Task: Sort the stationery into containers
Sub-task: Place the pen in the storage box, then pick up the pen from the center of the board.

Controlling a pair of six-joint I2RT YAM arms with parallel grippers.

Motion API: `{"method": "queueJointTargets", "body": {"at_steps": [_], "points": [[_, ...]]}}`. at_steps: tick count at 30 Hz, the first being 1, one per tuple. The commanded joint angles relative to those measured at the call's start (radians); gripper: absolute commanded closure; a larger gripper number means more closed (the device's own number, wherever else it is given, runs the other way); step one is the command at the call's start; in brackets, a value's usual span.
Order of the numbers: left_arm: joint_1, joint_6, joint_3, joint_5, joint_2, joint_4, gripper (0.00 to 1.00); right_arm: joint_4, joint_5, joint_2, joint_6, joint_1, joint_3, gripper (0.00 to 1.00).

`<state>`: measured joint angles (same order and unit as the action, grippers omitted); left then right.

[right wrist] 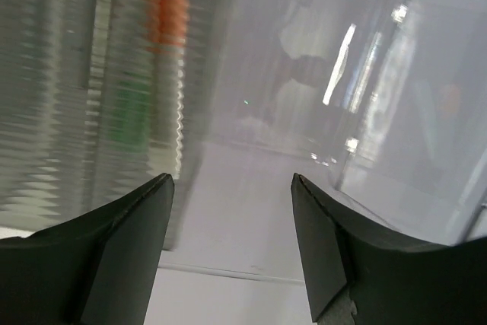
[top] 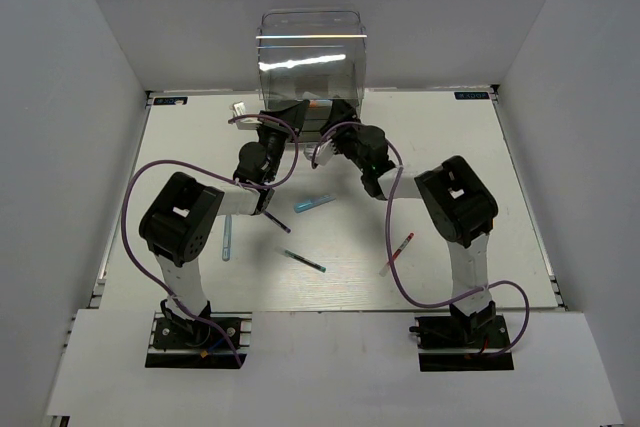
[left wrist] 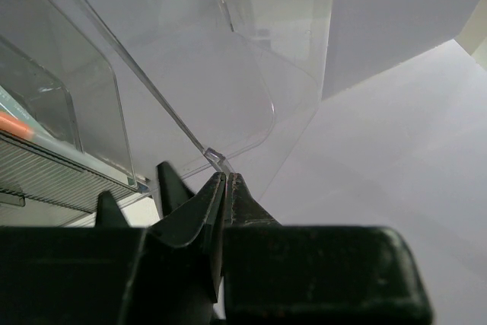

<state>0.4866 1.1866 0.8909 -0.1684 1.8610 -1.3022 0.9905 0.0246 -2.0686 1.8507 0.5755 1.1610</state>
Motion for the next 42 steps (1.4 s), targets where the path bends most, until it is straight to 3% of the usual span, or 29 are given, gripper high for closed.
{"method": "queueJointTargets", "body": {"at_steps": [1,13,18,20,22,23,24,26,27,28,30,32,37,42], "points": [[-0.011,0.002,-0.001,-0.011,-0.020,-0.293,0.95,0.014,-0.055,0.039,-0.062,-0.009,-0.046,0.31],[-0.011,0.002,0.008,-0.011,-0.020,-0.293,0.95,0.079,-0.089,0.100,-0.113,-0.006,-0.141,0.31],[-0.011,0.002,0.008,-0.011,-0.020,-0.293,0.95,0.111,-0.156,0.208,-0.183,-0.006,-0.246,0.31],[-0.011,0.002,0.008,-0.011,-0.020,-0.293,0.95,0.090,-0.210,0.293,-0.263,-0.008,-0.300,0.37],[-0.011,0.002,0.008,-0.011,-0.020,-0.293,0.95,-0.024,-0.306,0.349,-0.347,-0.009,-0.362,0.49],[-0.011,0.002,-0.001,-0.011,-0.020,-0.293,0.95,-0.073,-0.346,0.413,-0.437,-0.011,-0.374,0.66],[-0.011,0.002,-0.001,-0.011,-0.020,-0.293,0.95,-0.278,-0.388,0.476,-0.468,-0.016,-0.370,0.74],[-0.011,0.002,-0.001,-0.011,-0.020,-0.293,0.95,-0.466,-0.538,0.539,-0.542,-0.020,-0.336,0.78],[-0.011,0.002,-0.001,-0.011,-0.020,-0.293,0.95,-0.726,-0.566,0.554,-0.548,-0.020,-0.260,0.78],[-0.011,0.002,-0.001,-0.011,-0.020,-0.293,0.95,-0.801,-0.641,0.558,-0.545,-0.017,-0.238,0.77],[-0.011,0.002,-0.001,-0.011,-0.020,-0.293,0.95,-1.106,-0.696,0.533,-0.418,-0.014,-0.154,0.58],[-0.011,0.002,-0.001,-0.011,-0.020,-0.293,0.95,-1.209,-0.713,0.510,-0.363,-0.014,-0.115,0.41],[-0.011,0.002,-0.010,-0.011,-0.020,-0.293,0.95,-1.442,-0.697,0.389,-0.295,-0.009,0.033,0.25],[-0.011,0.002,-0.010,-0.011,-0.020,-0.284,0.95,-1.619,-0.698,0.288,-0.236,-0.003,0.169,0.24]]}}
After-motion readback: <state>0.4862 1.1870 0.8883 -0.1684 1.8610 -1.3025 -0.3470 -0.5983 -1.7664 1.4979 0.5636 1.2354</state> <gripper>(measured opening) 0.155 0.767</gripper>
